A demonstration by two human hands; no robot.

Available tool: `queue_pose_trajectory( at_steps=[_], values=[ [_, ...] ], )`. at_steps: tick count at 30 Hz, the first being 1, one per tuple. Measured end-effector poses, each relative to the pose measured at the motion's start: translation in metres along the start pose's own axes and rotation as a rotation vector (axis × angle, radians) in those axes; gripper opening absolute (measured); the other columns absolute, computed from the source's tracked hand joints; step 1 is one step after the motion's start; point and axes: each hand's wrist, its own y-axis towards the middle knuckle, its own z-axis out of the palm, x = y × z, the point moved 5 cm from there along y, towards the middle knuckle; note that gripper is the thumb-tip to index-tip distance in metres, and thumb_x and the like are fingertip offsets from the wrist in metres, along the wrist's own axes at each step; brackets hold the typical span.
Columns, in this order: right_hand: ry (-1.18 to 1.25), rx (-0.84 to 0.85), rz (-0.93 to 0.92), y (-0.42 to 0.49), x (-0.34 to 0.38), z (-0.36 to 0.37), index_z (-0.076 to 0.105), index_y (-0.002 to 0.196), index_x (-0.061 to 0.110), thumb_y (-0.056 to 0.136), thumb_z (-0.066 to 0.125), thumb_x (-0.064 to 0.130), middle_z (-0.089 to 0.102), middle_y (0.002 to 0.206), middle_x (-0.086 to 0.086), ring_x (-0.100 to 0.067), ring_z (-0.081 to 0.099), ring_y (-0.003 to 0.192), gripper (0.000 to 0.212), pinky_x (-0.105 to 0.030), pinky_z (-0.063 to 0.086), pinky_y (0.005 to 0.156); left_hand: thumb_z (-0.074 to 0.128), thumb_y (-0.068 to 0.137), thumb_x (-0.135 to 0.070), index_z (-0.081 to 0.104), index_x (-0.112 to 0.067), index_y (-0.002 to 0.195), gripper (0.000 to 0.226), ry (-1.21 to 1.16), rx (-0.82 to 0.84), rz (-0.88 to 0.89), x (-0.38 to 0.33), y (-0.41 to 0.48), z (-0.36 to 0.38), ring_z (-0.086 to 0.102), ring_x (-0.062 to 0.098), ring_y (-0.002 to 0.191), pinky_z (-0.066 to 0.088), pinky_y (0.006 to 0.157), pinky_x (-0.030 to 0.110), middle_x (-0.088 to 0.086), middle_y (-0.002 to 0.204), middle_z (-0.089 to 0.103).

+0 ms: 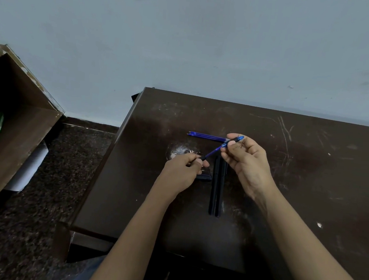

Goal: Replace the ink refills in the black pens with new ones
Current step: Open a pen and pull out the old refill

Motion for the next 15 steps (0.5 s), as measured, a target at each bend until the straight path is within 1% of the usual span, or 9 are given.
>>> queue_pose_trajectory(
  at_steps=[3, 5, 8, 11, 15],
  values=[
    [-0.078, 0.035, -0.004, -0.001, -0.002, 0.003, 0.065, 0.105, 0.009, 0.092, 0.055, 0.001, 0.065, 0.079, -0.004, -0.014, 0.063, 0.079, 0.018, -0.028, 0.055, 0.08, 0.048, 0.097, -0.027, 0.068, -0.037, 0.083, 0.025, 0.011, 0.013, -0.008, 0.001, 0.0, 0.001, 0.064, 0.006, 0.092, 0.046, 0.087, 0.022, -0.007, 0.099, 0.071],
    [-0.122, 0.062, -0.002, -0.001, -0.004, 0.004, 0.064, 0.108, 0.006, 0.092, 0.056, 0.002, 0.064, 0.079, -0.005, -0.015, 0.062, 0.081, 0.019, -0.028, 0.055, 0.081, 0.049, 0.096, -0.028, 0.068, -0.036, 0.083, 0.025, 0.012, 0.019, -0.008, 0.001, 0.001, 0.002, 0.063, 0.007, 0.092, 0.047, 0.091, 0.026, -0.006, 0.099, 0.07],
    [-0.171, 0.107, -0.008, -0.003, -0.006, 0.008, 0.063, 0.111, 0.002, 0.091, 0.056, 0.001, 0.06, 0.08, -0.01, -0.015, 0.062, 0.08, 0.02, -0.027, 0.055, 0.08, 0.049, 0.097, -0.031, 0.07, -0.031, 0.085, 0.023, 0.003, 0.02, -0.008, -0.001, 0.0, 0.001, 0.061, 0.008, 0.091, 0.047, 0.087, 0.027, -0.005, 0.091, 0.068],
    [-0.18, 0.122, -0.007, -0.003, -0.008, 0.011, 0.062, 0.11, 0.0, 0.092, 0.055, 0.0, 0.061, 0.078, -0.007, -0.016, 0.061, 0.079, 0.02, -0.026, 0.054, 0.079, 0.045, 0.098, -0.037, 0.072, -0.027, 0.081, 0.033, -0.039, -0.007, -0.001, -0.004, -0.001, 0.001, 0.061, 0.006, 0.084, 0.045, 0.077, 0.023, -0.006, 0.082, 0.068],
    [-0.156, 0.129, 0.004, -0.003, -0.009, 0.011, 0.062, 0.11, 0.001, 0.092, 0.055, 0.0, 0.06, 0.078, -0.007, -0.014, 0.06, 0.078, 0.02, -0.024, 0.055, 0.078, 0.043, 0.098, -0.04, 0.071, -0.027, 0.074, 0.039, -0.059, -0.039, -0.005, -0.003, -0.001, 0.0, 0.063, 0.006, 0.081, 0.045, 0.077, 0.023, -0.004, 0.082, 0.072]
  ],
)
